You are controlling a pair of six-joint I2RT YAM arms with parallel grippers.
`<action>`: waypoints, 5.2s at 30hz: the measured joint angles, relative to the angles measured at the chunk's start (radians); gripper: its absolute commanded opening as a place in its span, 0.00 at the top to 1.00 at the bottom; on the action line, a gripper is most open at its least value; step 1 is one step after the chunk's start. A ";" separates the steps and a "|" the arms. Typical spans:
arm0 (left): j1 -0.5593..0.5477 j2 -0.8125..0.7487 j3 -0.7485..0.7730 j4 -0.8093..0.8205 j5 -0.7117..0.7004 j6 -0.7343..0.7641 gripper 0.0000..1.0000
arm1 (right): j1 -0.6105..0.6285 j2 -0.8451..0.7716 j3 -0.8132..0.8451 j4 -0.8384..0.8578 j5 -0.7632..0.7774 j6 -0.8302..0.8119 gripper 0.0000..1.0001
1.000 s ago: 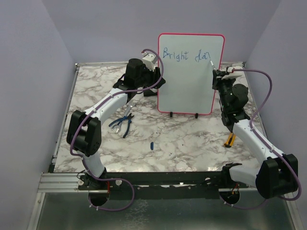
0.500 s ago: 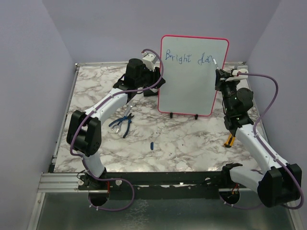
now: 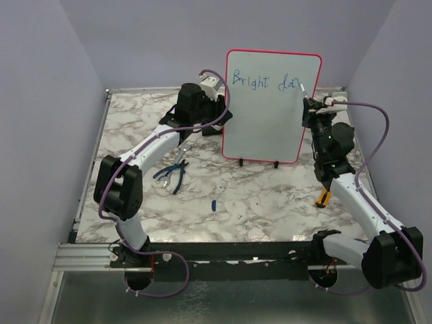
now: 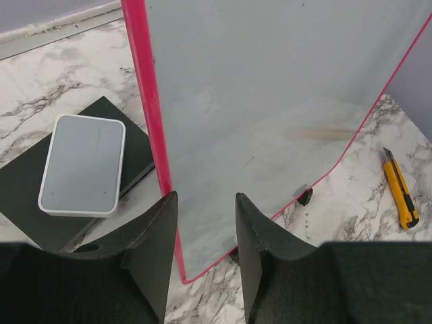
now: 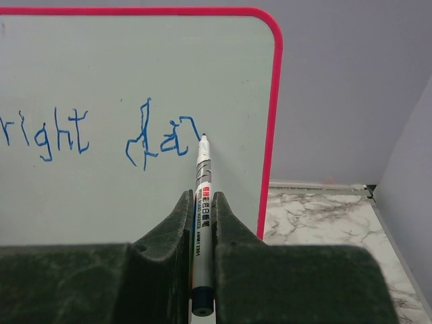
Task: Write a sentence on the whiteboard
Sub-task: Pick up the sentence from the whiteboard.
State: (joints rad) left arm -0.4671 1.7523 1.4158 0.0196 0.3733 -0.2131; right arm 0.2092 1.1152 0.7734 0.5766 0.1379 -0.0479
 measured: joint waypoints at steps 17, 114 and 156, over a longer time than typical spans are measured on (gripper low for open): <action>0.000 0.000 0.000 0.000 0.000 0.000 0.60 | 0.000 0.019 0.023 0.023 0.015 -0.032 0.99; -0.005 -0.014 -0.001 0.000 0.000 0.000 0.62 | 0.000 -0.049 -0.043 0.017 0.086 -0.033 0.99; -0.005 -0.014 -0.001 0.000 0.000 0.000 0.62 | 0.000 0.021 0.006 0.027 0.063 -0.050 0.99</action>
State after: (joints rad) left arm -0.4717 1.7382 1.4147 0.0196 0.3729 -0.2127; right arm 0.2092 1.1358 0.7792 0.6037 0.2005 -0.0978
